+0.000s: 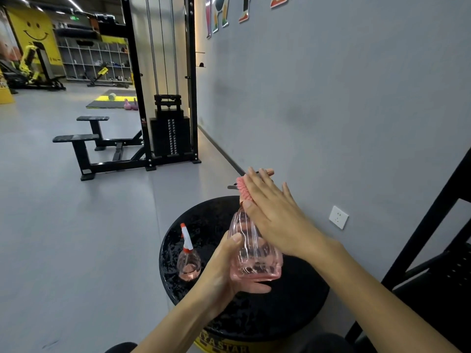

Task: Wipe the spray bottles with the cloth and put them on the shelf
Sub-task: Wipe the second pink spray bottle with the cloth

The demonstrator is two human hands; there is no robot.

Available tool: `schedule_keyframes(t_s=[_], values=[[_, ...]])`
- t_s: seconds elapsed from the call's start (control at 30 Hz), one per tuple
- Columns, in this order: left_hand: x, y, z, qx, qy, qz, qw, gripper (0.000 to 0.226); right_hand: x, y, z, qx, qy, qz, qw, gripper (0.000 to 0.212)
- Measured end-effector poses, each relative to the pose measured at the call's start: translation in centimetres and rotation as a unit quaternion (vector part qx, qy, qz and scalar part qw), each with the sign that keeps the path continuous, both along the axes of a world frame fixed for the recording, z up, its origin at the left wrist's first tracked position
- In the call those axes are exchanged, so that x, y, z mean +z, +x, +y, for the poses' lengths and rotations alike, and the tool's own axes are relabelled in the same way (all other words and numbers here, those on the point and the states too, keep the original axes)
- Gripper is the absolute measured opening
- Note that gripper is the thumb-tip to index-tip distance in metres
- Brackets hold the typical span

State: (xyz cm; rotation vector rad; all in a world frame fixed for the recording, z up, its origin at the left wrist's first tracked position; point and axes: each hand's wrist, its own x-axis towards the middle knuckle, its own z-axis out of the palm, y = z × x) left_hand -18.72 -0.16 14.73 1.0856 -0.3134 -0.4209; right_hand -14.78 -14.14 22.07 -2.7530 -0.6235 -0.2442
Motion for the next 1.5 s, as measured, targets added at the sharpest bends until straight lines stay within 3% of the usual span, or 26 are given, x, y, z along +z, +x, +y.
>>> schedule_keyframes(t_s=[0.2, 0.63, 0.93, 1.27, 1.4, 1.5], values=[[0.0, -0.6, -0.6, -0.009, 0.013, -0.010, 1.000, 0.089, 1.2, 2.3, -0.4, -0.031, 0.005, -0.018, 0.999, 0.055], [-0.1, 0.2, -0.1, 0.011, 0.013, 0.002, 1.000, 0.095, 0.3, -0.5, 0.2, 0.021, 0.032, -0.005, 0.999, 0.052], [0.0, 0.4, -0.1, 0.025, 0.019, 0.001, 1.000, 0.094, 0.7, -1.9, 0.3, 0.031, 0.091, -0.054, 0.994, 0.044], [-0.9, 0.8, 0.8, 0.057, 0.015, -0.013, 0.998, 0.084, -0.9, -1.7, -0.6, -0.027, 0.239, -0.073, 0.968, 0.030], [-0.7, 1.0, 1.4, 0.068, 0.026, 0.000, 0.997, 0.101, -0.7, -1.6, -1.2, -0.037, 0.321, -0.055, 0.945, 0.020], [-0.5, 0.9, 1.6, 0.067, 0.034, -0.007, 0.997, 0.100, 0.2, -1.5, -1.7, -0.033, 0.352, -0.040, 0.935, 0.020]])
